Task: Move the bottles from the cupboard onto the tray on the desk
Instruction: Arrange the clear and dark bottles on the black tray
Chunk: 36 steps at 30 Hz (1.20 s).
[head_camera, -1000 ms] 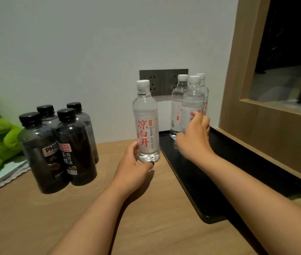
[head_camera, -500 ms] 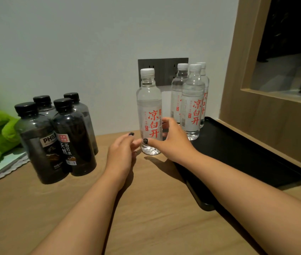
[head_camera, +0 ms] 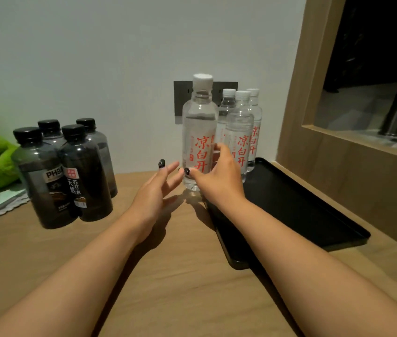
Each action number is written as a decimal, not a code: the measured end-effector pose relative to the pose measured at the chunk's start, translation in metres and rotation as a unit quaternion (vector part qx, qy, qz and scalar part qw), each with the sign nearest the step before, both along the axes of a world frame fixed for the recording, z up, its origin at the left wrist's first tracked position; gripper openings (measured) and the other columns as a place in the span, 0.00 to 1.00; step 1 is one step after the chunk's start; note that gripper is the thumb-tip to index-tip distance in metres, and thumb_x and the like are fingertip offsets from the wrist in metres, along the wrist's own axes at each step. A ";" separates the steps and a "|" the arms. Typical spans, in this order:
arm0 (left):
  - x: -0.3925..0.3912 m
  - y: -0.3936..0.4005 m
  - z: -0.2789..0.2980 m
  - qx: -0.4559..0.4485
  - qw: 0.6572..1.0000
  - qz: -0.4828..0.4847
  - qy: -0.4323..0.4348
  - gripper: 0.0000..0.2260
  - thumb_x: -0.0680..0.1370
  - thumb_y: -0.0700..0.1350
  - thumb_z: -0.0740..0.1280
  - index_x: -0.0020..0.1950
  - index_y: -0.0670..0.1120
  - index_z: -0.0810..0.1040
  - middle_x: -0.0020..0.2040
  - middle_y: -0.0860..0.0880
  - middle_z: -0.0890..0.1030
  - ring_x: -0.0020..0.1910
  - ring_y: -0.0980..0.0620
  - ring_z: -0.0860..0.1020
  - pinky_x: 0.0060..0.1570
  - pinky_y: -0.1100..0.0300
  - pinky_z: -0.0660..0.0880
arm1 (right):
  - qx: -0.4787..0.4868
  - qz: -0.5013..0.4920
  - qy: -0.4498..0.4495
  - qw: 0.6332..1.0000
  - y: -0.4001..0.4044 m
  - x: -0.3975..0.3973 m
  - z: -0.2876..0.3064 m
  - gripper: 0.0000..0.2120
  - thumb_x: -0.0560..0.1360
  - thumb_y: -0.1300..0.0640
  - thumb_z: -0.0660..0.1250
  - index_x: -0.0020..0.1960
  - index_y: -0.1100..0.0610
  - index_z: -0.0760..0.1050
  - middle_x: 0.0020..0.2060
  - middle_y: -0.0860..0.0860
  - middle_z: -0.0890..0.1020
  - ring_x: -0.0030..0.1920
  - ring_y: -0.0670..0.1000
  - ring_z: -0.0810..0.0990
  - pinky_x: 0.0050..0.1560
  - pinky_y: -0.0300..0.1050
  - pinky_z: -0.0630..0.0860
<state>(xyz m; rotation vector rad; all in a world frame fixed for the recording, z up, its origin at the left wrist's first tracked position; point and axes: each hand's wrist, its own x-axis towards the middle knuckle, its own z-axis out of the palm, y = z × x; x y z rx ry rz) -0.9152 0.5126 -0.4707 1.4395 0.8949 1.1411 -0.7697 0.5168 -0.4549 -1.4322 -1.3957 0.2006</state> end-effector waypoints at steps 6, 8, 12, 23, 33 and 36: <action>0.039 -0.021 -0.011 0.084 0.983 -0.098 0.127 0.20 0.82 0.60 0.50 0.74 0.66 0.53 0.68 0.71 0.60 0.71 0.64 0.60 0.62 0.74 0.61 | -0.003 -0.039 -0.057 0.998 -0.027 0.051 0.005 0.29 0.66 0.52 0.77 0.62 0.47 0.67 0.59 0.48 0.77 0.60 0.51 0.77 0.54 0.54 0.80; 0.041 -0.025 -0.016 0.154 0.952 -0.100 0.246 0.26 0.83 0.55 0.54 0.76 0.65 0.43 0.72 0.68 0.48 0.72 0.65 0.50 0.68 0.71 0.53 | -0.020 -0.062 -0.052 0.997 -0.035 0.066 -0.002 0.30 0.66 0.54 0.78 0.62 0.47 0.67 0.60 0.48 0.76 0.61 0.51 0.76 0.55 0.55 0.80; 0.036 -0.025 -0.025 0.210 0.899 -0.066 0.377 0.42 0.77 0.56 0.65 0.77 0.58 0.36 0.78 0.58 0.38 0.75 0.60 0.38 0.76 0.49 0.44 | -0.057 -0.092 -0.015 0.994 -0.042 0.087 -0.011 0.31 0.66 0.55 0.78 0.64 0.48 0.67 0.62 0.48 0.76 0.62 0.51 0.76 0.57 0.51 0.78; 0.039 -0.030 -0.024 0.195 0.824 -0.012 0.531 0.33 0.78 0.63 0.53 0.78 0.49 0.51 0.79 0.50 0.56 0.78 0.51 0.52 0.75 0.51 0.48 | -0.104 -0.103 0.031 0.989 -0.034 0.122 -0.009 0.30 0.72 0.58 0.74 0.69 0.55 0.65 0.65 0.53 0.77 0.64 0.54 0.76 0.61 0.49 0.74; 0.035 -0.017 -0.027 0.181 0.811 -0.032 0.556 0.39 0.76 0.68 0.51 0.79 0.48 0.44 0.80 0.50 0.50 0.78 0.52 0.47 0.76 0.48 0.46 | -0.131 -0.121 0.022 0.984 0.017 0.142 -0.011 0.29 0.74 0.54 0.72 0.71 0.55 0.65 0.66 0.54 0.76 0.65 0.55 0.75 0.65 0.52 0.71; 0.034 -0.016 -0.027 0.177 0.814 -0.039 0.553 0.40 0.75 0.69 0.52 0.79 0.49 0.44 0.80 0.51 0.49 0.78 0.53 0.46 0.76 0.49 0.45 | -0.105 -0.128 0.021 0.986 0.024 0.137 -0.023 0.31 0.75 0.54 0.70 0.74 0.53 0.61 0.68 0.53 0.74 0.67 0.55 0.74 0.64 0.53 0.72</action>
